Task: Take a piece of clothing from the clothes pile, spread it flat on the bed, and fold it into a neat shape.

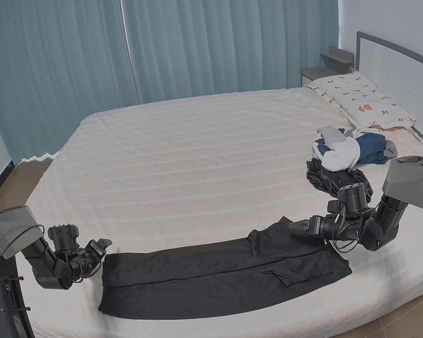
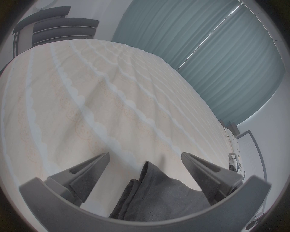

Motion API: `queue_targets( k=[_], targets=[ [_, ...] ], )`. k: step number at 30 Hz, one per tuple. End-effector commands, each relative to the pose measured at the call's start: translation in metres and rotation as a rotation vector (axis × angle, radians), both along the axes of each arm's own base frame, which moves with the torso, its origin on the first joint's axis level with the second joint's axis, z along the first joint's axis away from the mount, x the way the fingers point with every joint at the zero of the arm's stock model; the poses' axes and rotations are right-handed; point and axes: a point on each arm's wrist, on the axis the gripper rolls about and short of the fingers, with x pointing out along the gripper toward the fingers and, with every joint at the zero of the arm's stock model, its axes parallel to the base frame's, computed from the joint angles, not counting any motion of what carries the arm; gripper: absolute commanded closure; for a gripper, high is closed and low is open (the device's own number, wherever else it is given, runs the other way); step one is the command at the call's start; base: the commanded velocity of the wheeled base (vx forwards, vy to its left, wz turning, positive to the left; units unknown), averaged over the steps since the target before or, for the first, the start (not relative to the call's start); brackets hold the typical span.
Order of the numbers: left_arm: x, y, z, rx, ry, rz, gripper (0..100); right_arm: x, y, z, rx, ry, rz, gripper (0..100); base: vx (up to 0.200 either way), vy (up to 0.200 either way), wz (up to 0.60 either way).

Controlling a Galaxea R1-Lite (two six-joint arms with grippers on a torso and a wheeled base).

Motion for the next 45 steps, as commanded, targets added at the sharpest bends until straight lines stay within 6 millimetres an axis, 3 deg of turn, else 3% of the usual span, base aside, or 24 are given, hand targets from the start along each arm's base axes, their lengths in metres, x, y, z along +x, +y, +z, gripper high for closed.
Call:
queue_targets(
  k=[1, 5, 6, 10, 32, 37, 45],
  targets=[
    [0.0, 0.0, 0.0, 0.0, -0.001, 0.001, 0, 0.002, 0.002, -0.013, -0.007, 0.022, 0.005, 0, 0.0, 0.0, 0.0],
    [0.0, 0.0, 0.0, 0.0, -0.001, -0.001, 0, 0.004, 0.001, -0.018, -0.011, 0.026, 0.006, 0, 0.0, 0.0, 0.0],
    [0.0, 0.0, 0.0, 0.001, -0.001, 0.0, 0, 0.005, 0.001, -0.021, -0.012, 0.031, 0.006, 100, 0.0, 0.0, 0.0],
    [0.0, 0.0, 0.0, 0.001, -0.001, -0.002, 0, 0.005, 0.002, -0.026, -0.014, 0.04, 0.006, 100, 0.0, 0.0, 0.0],
    [0.0, 0.0, 0.0, 0.001, 0.0, -0.002, 0, -0.008, -0.016, -0.011, -0.007, 0.045, -0.024, 100, 0.0, 0.0, 0.0],
    [0.0, 0.0, 0.0, 0.001, -0.001, 0.0, 0, -0.018, -0.021, -0.005, -0.008, 0.056, -0.033, 100, 0.0, 0.0, 0.0],
    [0.0, 0.0, 0.0, 0.001, -0.001, 0.0, 0, -0.028, -0.024, -0.012, -0.029, 0.09, -0.027, 100, 0.0, 0.0, 0.0]
  ],
)
